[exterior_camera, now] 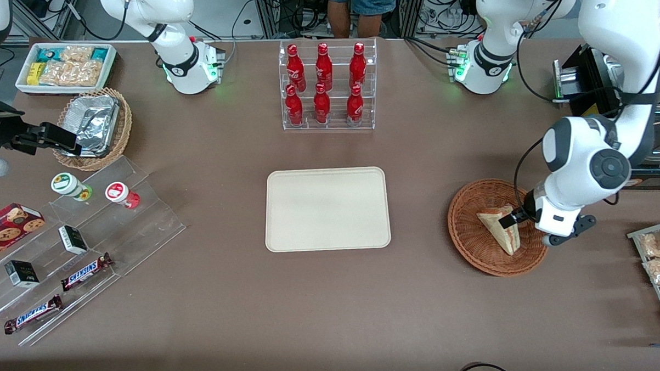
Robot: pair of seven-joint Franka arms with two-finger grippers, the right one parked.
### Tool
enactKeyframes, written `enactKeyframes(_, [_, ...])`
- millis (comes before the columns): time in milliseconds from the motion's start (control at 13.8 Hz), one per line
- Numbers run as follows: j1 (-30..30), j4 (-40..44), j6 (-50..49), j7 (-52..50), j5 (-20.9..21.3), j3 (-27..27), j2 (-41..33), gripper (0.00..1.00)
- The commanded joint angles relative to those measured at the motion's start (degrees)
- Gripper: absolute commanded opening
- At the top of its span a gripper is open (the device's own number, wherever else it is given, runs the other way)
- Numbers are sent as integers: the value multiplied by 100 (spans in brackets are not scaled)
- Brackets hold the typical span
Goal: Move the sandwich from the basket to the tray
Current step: 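Close the left gripper on the sandwich and lift it from the basket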
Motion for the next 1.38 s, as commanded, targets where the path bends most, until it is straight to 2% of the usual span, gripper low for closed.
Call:
enactKeyframes(0, [-43,-281,184,-325,45,18,-228,100])
enactKeyframes(652, [-140,-246,491,-273,18,-26,202,100])
enactKeyframes(797, [-131,-237,579,-273,18,-26,308,97])
enactKeyframes(870, [-131,-245,640,-264,18,-26,334,87])
enactKeyframes(942, [-131,-246,658,-264,27,-17,378,70])
enactKeyframes(1087, [-131,-254,597,-203,62,-17,335,12])
enactKeyframes(1159, [-131,-246,519,-89,62,-17,291,0])
enactKeyframes(1304, [-140,-71,169,95,62,-17,212,0])
